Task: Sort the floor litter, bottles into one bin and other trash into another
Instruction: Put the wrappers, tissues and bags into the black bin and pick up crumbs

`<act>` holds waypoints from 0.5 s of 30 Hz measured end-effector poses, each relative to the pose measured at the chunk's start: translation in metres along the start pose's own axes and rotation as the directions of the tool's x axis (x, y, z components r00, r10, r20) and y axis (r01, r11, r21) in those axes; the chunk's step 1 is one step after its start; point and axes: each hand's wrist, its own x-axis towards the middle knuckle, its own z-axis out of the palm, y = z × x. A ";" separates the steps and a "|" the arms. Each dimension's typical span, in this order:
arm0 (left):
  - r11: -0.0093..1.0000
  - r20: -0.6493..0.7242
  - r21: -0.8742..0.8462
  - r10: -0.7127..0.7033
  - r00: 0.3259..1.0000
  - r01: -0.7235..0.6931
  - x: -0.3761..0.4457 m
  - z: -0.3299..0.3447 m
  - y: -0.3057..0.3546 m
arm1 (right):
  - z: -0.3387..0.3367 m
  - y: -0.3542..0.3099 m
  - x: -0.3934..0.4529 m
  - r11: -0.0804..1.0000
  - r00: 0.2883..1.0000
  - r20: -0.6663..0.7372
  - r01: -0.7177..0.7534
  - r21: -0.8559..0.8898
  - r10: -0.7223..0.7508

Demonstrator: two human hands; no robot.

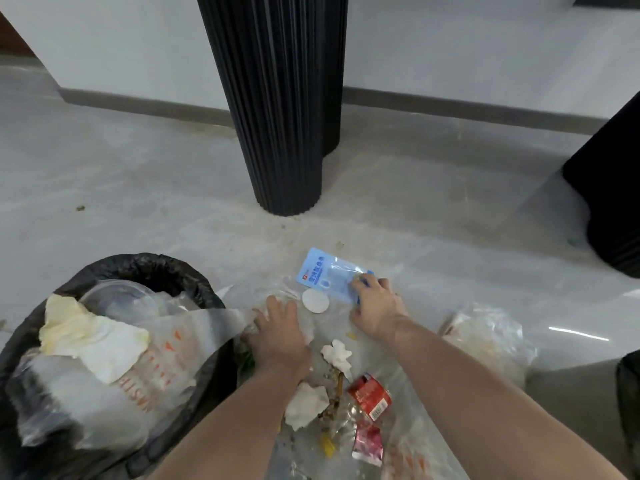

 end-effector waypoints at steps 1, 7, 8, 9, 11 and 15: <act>1.000 -0.049 0.014 0.016 0.999 -0.015 -0.004 -0.003 0.000 | 0.004 0.003 -0.004 1.000 0.999 -0.045 -0.006 0.007 0.006; 0.995 -0.124 0.053 0.093 0.988 -0.086 -0.018 -0.013 -0.001 | 0.016 0.019 -0.031 0.998 0.983 -0.183 0.018 0.063 -0.006; 0.994 -0.134 0.047 0.106 0.985 -0.100 -0.020 -0.015 -0.001 | 0.015 0.020 -0.034 0.995 0.982 -0.187 0.017 0.098 0.002; 0.993 -0.145 0.033 0.118 0.982 -0.115 -0.022 -0.018 -0.002 | 0.013 0.020 -0.036 0.990 0.981 -0.194 0.009 0.137 0.018; 0.990 -0.153 0.004 0.140 0.978 -0.141 -0.025 -0.023 -0.002 | 0.008 0.021 -0.039 0.975 0.973 -0.219 -0.026 0.219 0.075; 0.981 -0.151 -0.051 0.175 0.973 -0.185 -0.029 -0.035 -0.004 | -0.015 0.018 -0.042 0.924 0.948 -0.236 -0.117 0.363 0.212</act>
